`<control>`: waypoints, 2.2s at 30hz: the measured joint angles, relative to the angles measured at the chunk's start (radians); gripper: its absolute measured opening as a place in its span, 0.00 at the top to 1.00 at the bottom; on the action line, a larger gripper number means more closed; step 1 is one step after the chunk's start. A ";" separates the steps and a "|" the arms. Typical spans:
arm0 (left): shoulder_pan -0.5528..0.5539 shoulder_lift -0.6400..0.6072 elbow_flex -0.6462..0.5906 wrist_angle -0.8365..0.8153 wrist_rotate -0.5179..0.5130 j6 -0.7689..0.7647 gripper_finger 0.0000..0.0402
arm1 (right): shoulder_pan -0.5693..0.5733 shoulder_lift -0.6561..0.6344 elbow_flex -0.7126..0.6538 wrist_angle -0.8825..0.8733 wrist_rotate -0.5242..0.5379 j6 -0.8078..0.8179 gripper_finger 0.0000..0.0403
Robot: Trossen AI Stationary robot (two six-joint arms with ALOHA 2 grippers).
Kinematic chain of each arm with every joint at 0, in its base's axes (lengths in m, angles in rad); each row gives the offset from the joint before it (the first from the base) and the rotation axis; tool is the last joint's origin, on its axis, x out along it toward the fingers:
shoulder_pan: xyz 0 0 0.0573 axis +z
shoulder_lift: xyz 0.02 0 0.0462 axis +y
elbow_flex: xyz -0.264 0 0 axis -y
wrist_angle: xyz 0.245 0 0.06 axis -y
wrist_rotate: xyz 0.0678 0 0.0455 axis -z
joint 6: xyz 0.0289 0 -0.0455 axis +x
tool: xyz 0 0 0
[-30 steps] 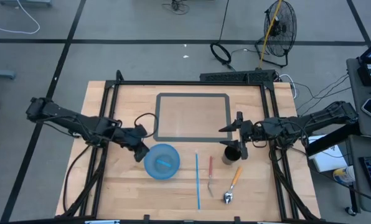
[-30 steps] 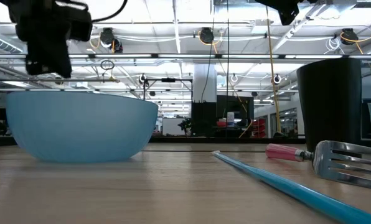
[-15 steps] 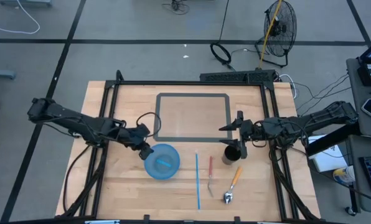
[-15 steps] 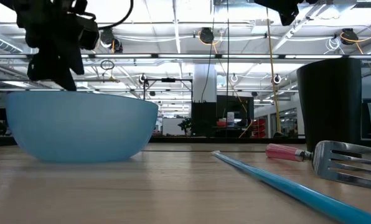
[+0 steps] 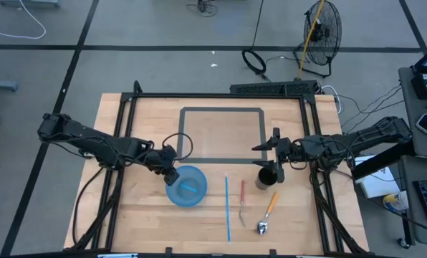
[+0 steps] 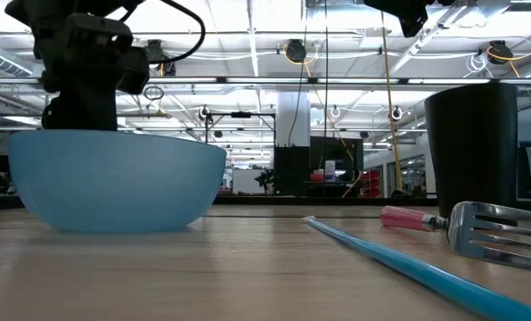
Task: Pick & Place Utensil
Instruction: Put the blue bowl on the left side of the placemat
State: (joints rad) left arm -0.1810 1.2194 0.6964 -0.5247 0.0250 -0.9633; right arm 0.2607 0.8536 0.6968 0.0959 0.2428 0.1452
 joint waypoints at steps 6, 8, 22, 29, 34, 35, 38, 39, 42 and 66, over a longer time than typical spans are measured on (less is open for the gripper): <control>0.000 0.000 0.000 -0.041 -0.012 0.012 0.53 | 0.000 0.000 0.000 0.000 0.000 0.000 0.47; 0.000 0.000 0.000 -0.063 -0.027 0.017 0.53 | 0.000 0.000 0.000 0.000 0.000 0.000 0.47; 0.000 0.000 0.000 -0.070 0.025 0.055 0.54 | 0.000 0.000 0.000 0.000 0.000 0.008 0.47; 0.000 0.000 0.000 -0.069 0.026 0.023 0.54 | 0.000 0.000 0.000 0.000 0.000 0.008 0.47; 0.000 0.000 0.000 -0.069 0.024 0.012 0.54 | 0.000 0.000 0.000 0.000 0.000 0.008 0.47; 0.000 0.006 0.000 -0.067 0.019 0.011 0.54 | 0.000 0.000 0.000 0.000 0.000 0.008 0.47; 0.003 0.041 0.000 -0.049 0.011 0.015 0.54 | 0.000 0.000 0.000 0.000 0.000 0.008 0.47; 0.004 0.055 0.000 -0.042 0.012 0.015 0.54 | 0.000 0.000 0.000 0.000 0.000 0.011 0.47; 0.006 0.106 0.000 0.002 0.034 0.019 0.54 | 0.000 0.000 -0.001 -0.004 0.000 0.024 0.47; 0.006 0.201 -0.001 0.032 0.058 -0.001 0.54 | 0.000 0.000 -0.001 -0.004 -0.003 0.026 0.47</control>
State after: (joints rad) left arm -0.1749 1.4204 0.6956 -0.4923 0.0831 -0.9638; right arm 0.2607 0.8532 0.6960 0.0921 0.2401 0.1715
